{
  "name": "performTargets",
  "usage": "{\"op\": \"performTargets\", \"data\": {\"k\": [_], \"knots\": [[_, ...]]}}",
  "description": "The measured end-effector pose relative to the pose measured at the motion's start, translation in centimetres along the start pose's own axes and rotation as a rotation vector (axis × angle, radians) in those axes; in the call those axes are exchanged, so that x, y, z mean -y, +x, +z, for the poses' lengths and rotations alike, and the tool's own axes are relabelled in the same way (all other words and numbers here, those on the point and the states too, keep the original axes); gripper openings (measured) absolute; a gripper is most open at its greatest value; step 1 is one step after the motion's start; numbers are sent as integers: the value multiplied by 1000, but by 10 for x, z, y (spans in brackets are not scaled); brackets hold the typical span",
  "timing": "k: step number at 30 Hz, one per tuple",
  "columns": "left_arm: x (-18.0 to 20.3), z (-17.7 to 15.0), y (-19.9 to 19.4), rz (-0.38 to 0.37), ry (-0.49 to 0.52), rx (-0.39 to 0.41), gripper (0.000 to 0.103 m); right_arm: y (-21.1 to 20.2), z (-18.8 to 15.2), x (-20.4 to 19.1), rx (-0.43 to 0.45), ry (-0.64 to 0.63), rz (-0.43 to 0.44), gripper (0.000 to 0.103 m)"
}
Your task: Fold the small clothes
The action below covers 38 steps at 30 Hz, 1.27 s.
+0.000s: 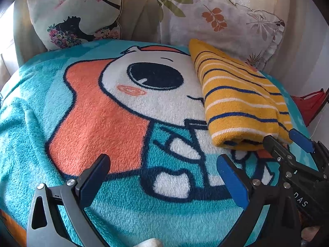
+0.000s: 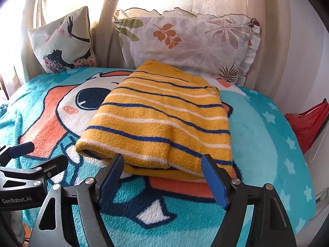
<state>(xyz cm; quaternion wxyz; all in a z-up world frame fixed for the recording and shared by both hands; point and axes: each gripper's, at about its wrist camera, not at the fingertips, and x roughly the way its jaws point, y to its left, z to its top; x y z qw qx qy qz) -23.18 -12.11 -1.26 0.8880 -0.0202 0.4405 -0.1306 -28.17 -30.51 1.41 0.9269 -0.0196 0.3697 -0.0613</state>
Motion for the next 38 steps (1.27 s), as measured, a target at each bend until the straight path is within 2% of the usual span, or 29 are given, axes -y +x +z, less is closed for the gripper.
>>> {"op": "performTargets", "data": {"k": [22,32,38], "knots": [[-2,0,8,-39,-11,-41,103,-2,-1,-5,-7,15,16,82],[-6,0,9,-53,-23,-34,103,-2,-1,-10,-3,9,11,82],[-20,13,7,-39,-24,-44,103,-1,2,-5,-12,22,7,82]]}}
